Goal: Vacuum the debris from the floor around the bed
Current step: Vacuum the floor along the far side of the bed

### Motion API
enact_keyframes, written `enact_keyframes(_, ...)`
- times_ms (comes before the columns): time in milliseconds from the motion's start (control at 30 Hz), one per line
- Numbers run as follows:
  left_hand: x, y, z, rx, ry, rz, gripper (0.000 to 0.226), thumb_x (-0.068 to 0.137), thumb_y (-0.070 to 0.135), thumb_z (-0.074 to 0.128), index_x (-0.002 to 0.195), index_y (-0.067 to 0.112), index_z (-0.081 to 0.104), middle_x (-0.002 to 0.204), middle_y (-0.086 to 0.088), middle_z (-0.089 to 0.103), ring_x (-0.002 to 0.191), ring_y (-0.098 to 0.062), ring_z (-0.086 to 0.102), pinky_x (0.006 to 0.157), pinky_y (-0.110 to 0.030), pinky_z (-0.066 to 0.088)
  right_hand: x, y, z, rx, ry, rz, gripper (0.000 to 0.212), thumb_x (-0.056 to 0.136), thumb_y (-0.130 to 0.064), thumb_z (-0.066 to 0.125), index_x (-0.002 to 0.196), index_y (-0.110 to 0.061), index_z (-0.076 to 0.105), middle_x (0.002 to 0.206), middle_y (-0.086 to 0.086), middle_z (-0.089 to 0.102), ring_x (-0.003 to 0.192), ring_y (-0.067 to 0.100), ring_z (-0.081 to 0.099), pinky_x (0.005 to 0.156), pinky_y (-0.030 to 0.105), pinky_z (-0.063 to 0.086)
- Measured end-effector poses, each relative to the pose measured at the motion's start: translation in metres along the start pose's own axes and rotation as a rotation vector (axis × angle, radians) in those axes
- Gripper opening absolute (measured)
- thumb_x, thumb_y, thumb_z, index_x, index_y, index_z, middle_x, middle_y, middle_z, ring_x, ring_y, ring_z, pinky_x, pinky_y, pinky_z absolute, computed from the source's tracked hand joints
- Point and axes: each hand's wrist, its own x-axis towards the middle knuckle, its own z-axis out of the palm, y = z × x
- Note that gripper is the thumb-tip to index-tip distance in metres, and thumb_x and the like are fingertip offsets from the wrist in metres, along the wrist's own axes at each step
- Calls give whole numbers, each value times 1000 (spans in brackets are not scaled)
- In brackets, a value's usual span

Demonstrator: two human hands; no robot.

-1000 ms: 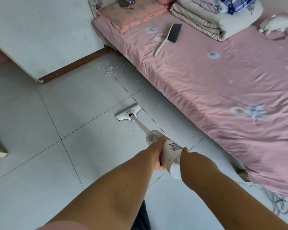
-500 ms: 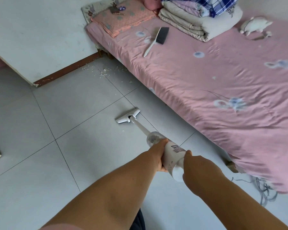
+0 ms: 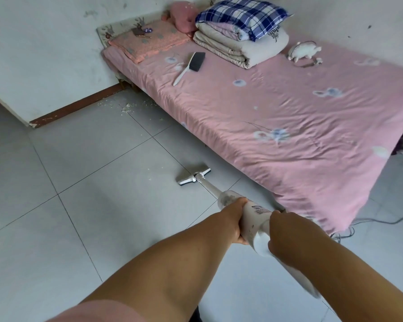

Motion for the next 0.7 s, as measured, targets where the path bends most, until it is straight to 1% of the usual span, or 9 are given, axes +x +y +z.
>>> enact_keyframes(100, -1, -20, 7, 16, 14, -35, 41, 87, 57, 64, 96, 17, 65, 77, -9, 74, 78, -29, 69, 47, -41, 58, -10, 11, 8, -46, -45, 2, 22, 93, -19, 46, 104, -3, 57, 103, 5, 63, 97, 22, 63, 70, 28, 44)
enact_keyframes(233, 3, -37, 5, -19, 31, -84, 43, 86, 56, 65, 100, 15, 66, 86, -11, 73, 82, -31, 70, 51, -44, 59, -13, 15, 18, -52, -76, -7, 24, 94, -18, 45, 109, -3, 56, 106, 5, 63, 99, 22, 63, 70, 27, 44)
enact_keyframes(333, 7, -41, 0, -71, 36, -89, 48, 85, 55, 66, 108, 13, 67, 95, -14, 73, 86, -33, 70, 54, -46, 60, -10, 13, 25, -42, -56, -27, 24, 95, -17, 44, 111, -3, 54, 106, 5, 62, 98, 22, 63, 70, 27, 44)
enact_keyframes(433, 9, -37, -11, -115, 45, -71, 51, 86, 55, 66, 116, 13, 67, 106, -13, 74, 95, -33, 71, 64, -47, 61, -3, 6, 27, -42, -49, -55, 24, 96, -16, 43, 112, -2, 52, 106, 6, 62, 98, 23, 63, 70, 28, 44)
enact_keyframes(567, 13, -28, -29, -151, 48, -41, 45, 88, 52, 65, 109, 12, 67, 94, -14, 77, 91, -33, 72, 67, -48, 61, 15, -7, 33, -4, -31, -59, 27, 96, -17, 43, 116, 0, 50, 106, 8, 61, 97, 25, 63, 69, 30, 43)
enact_keyframes(600, 14, -26, -33, -160, 49, -34, 45, 88, 51, 65, 109, 11, 67, 92, -15, 77, 91, -33, 72, 68, -48, 61, 21, -11, 36, 8, -49, -42, 33, 96, -18, 43, 123, 0, 47, 111, 9, 60, 101, 25, 62, 73, 31, 45)
enact_keyframes(633, 15, -23, -38, -170, 49, -29, 46, 88, 51, 66, 109, 11, 67, 91, -15, 77, 91, -34, 72, 70, -49, 61, 28, -15, 39, 12, -97, -11, 45, 96, -20, 44, 135, 1, 38, 122, 10, 57, 110, 26, 58, 81, 33, 46)
enact_keyframes(667, 16, -20, -43, -179, 49, -25, 46, 88, 51, 66, 108, 10, 67, 89, -16, 77, 91, -34, 73, 71, -49, 61, 35, -21, 40, 14, -145, 21, 59, 96, -23, 44, 146, 0, 23, 135, 10, 50, 121, 26, 52, 93, 35, 43)
enact_keyframes(700, 17, -15, -47, -184, 48, -20, 46, 88, 51, 66, 108, 10, 67, 87, -16, 78, 90, -33, 73, 71, -49, 61, 42, -27, 40, 14, -196, 38, 68, 95, -25, 45, 151, -7, 11, 144, 9, 42, 128, 25, 46, 102, 35, 38)
